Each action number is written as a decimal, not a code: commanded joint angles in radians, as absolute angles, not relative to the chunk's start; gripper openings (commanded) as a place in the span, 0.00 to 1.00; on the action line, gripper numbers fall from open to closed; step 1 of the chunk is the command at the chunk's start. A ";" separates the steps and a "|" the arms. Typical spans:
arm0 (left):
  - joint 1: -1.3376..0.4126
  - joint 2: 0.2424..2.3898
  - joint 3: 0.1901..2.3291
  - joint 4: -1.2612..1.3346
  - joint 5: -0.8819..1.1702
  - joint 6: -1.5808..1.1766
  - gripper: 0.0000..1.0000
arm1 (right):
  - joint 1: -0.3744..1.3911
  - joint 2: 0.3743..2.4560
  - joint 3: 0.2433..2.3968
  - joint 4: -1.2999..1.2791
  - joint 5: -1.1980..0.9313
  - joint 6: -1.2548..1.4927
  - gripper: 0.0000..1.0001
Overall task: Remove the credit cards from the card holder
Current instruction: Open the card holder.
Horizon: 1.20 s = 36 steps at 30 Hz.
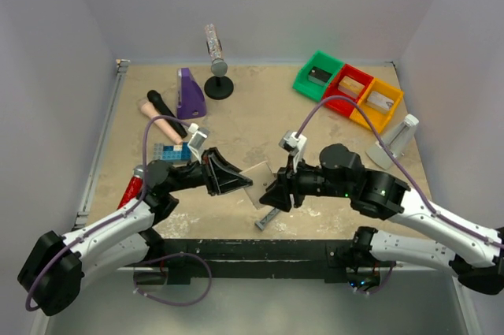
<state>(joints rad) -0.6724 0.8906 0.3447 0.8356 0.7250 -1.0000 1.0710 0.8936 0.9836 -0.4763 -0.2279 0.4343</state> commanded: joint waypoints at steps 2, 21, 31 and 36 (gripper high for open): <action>-0.669 0.885 0.344 1.103 0.856 -1.081 0.00 | 0.974 0.779 0.919 -0.434 -0.248 0.468 0.48; -0.669 0.997 0.354 1.463 0.968 -1.259 0.00 | 0.936 0.723 0.884 -0.350 -0.363 0.535 0.52; -0.669 1.008 0.364 1.471 0.974 -1.259 0.00 | 0.881 0.673 0.830 -0.240 -0.446 0.632 0.61; -0.667 1.003 0.360 1.463 0.976 -1.256 0.00 | 0.847 0.669 0.804 -0.193 -0.491 0.673 0.61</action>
<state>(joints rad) -0.6628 1.0126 0.3443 1.2266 0.9661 -1.2457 0.8639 0.6769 0.8158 -0.2840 -0.4408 0.6250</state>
